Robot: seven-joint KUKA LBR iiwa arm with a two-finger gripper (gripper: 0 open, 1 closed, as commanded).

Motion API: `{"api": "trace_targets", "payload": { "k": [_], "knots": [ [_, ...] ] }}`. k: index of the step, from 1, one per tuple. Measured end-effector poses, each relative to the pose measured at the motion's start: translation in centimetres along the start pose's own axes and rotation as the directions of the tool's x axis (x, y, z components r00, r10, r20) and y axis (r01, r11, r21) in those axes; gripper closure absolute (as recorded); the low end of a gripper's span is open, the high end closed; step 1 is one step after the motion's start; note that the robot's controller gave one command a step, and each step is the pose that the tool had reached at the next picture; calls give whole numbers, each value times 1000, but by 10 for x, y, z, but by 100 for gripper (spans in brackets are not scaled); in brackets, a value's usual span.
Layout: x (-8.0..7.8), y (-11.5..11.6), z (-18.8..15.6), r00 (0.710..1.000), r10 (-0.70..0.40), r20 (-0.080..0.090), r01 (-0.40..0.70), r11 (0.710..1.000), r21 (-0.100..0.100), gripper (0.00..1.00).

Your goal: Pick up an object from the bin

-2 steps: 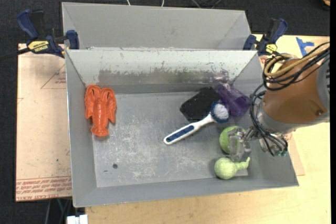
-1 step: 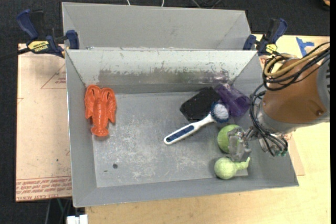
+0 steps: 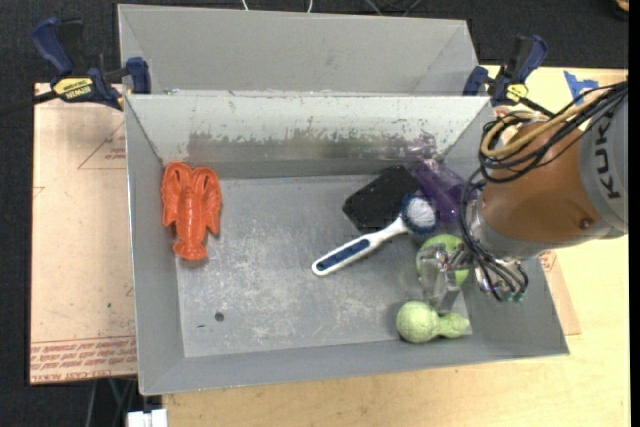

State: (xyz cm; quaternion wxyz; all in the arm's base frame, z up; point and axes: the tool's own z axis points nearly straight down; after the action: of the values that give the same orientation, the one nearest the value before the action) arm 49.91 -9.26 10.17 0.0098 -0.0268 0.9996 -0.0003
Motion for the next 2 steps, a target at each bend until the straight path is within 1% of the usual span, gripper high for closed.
{"api": "trace_targets", "payload": {
  "k": [1,2],
  "knots": [
    [-84,-7,22,987,-161,-18,161,987,-6,0],
    [-91,-7,24,985,-174,-15,174,985,-6,0]
  ]
}}
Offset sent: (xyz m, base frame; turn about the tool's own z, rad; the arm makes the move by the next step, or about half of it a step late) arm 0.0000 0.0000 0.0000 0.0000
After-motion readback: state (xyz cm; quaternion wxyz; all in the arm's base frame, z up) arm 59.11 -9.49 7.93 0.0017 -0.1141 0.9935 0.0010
